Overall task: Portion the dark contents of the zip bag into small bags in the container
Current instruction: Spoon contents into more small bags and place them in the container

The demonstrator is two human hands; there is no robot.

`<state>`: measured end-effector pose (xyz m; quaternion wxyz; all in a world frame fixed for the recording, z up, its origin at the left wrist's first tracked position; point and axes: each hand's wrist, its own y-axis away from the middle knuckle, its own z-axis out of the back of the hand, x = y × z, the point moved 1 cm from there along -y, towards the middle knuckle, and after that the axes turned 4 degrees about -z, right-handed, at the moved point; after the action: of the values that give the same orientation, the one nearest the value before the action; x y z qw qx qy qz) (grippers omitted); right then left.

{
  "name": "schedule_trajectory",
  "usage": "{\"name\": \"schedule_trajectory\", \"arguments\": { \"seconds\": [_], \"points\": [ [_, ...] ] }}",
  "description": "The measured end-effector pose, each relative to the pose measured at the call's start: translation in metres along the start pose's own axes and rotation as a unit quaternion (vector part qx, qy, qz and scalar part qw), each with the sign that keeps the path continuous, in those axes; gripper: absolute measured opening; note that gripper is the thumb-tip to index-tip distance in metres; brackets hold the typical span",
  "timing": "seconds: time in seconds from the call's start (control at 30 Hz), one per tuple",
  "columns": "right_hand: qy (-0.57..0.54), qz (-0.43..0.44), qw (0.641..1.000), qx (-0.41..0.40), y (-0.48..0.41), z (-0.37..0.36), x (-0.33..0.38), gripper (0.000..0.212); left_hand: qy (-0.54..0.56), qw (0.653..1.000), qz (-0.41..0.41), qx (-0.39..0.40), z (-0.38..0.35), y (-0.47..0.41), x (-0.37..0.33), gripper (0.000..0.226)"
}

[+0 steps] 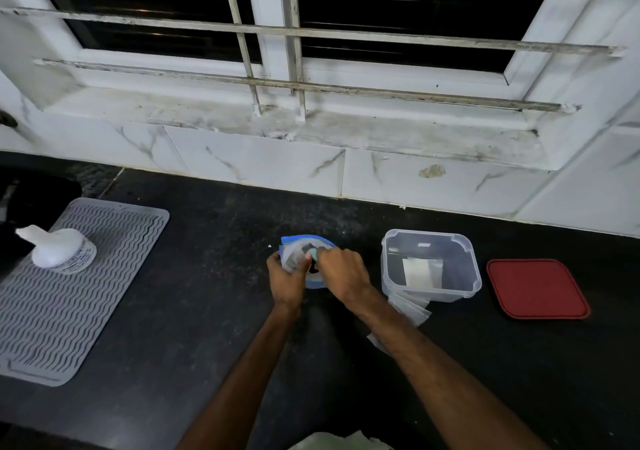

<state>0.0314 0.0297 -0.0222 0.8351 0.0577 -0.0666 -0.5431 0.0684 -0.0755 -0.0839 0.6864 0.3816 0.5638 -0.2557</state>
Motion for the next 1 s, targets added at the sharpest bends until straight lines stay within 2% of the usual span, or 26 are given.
{"name": "schedule_trajectory", "arguments": {
  "seconds": [0.07, 0.17, 0.27, 0.4, 0.57, 0.67, 0.77, 1.0],
  "points": [
    [-0.006, 0.005, 1.0, -0.009, 0.001, 0.001, 0.0, 0.026, -0.013, 1.0, 0.0, -0.01, -0.001, 0.0, 0.006, 0.037],
    [-0.012, 0.006, 0.999, -0.037, 0.0, 0.003, -0.002, 0.026, -0.057, 0.998, 0.005, -0.029, -0.001, -0.002, 0.002, 0.015],
    [-0.038, -0.007, 0.997, -0.069, -0.001, 0.007, -0.004, 0.026, -0.08, 0.995, 0.023, -0.048, 0.001, -0.005, -0.006, 0.013],
    [-0.06, -0.011, 0.994, -0.085, -0.002, 0.009, -0.007, 0.026, -0.092, 0.995, 0.029, -0.029, 0.0, -0.011, -0.006, 0.031],
    [-0.063, 0.006, 0.995, -0.08, 0.001, 0.01, -0.009, 0.028, -0.08, 0.997, -0.005, 0.003, 0.005, -0.013, -0.005, 0.029],
    [-0.06, 0.026, 0.993, -0.096, 0.002, 0.009, -0.011, 0.027, -0.052, 0.998, -0.043, -0.006, 0.009, -0.01, -0.009, 0.011],
    [-0.045, 0.037, 0.992, -0.109, 0.002, 0.008, -0.011, 0.027, -0.063, 0.995, -0.071, -0.012, 0.011, -0.009, -0.011, 0.013],
    [-0.054, 0.055, 0.985, -0.156, 0.002, 0.007, -0.013, 0.028, -0.11, 0.993, -0.026, 0.014, 0.009, -0.019, -0.01, 0.019]
  ]
}}
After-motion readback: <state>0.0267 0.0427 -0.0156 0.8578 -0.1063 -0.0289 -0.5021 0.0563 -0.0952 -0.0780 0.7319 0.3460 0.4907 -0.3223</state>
